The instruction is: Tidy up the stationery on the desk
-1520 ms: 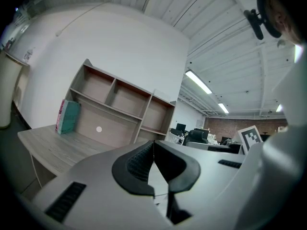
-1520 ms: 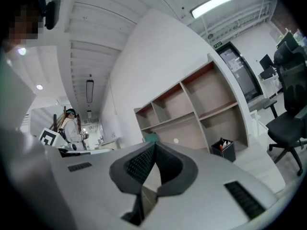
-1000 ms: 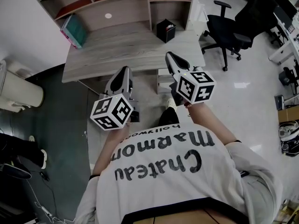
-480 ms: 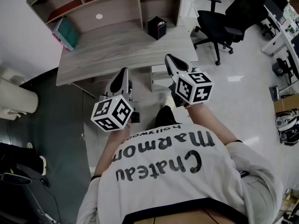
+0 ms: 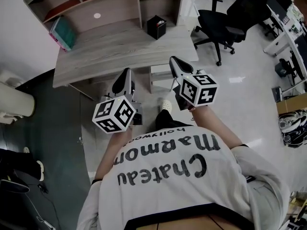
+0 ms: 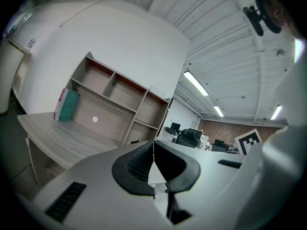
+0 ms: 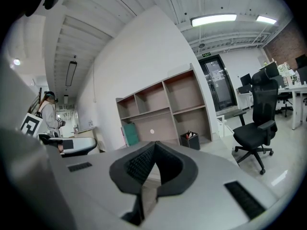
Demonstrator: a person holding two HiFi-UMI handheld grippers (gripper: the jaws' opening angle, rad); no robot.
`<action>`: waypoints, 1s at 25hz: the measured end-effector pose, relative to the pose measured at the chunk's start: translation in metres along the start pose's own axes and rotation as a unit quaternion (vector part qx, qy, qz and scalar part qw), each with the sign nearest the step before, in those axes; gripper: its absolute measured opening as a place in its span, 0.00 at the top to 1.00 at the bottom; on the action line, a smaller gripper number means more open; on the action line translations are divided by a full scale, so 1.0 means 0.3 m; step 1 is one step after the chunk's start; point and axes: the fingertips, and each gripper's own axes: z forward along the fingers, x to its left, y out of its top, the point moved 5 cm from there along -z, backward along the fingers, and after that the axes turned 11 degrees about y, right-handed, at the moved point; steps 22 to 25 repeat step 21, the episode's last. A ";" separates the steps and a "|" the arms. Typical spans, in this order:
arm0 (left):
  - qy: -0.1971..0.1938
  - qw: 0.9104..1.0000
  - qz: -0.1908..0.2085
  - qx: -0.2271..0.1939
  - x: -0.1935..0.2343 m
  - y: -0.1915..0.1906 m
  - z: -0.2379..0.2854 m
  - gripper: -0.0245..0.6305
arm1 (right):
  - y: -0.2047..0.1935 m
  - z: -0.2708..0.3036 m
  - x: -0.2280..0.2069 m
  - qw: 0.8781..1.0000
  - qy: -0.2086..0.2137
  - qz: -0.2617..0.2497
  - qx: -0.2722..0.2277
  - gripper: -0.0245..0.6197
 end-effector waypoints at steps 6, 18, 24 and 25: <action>0.000 1.000 -0.003 0.005 0.003 -0.012 0.026 0.94 | -0.011 -0.007 -0.037 1.000 -0.010 0.014 -0.001 0.95; -0.006 1.000 -0.002 0.011 -0.008 -0.019 0.081 0.94 | -0.013 0.002 -0.092 1.000 -0.021 0.021 0.002 0.95; -0.006 1.000 -0.001 0.012 -0.008 -0.016 0.101 0.94 | -0.012 0.010 -0.112 0.999 -0.024 0.026 0.002 0.95; -0.006 1.000 -0.001 0.012 -0.008 -0.016 0.101 0.94 | -0.012 0.010 -0.112 0.999 -0.024 0.026 0.002 0.95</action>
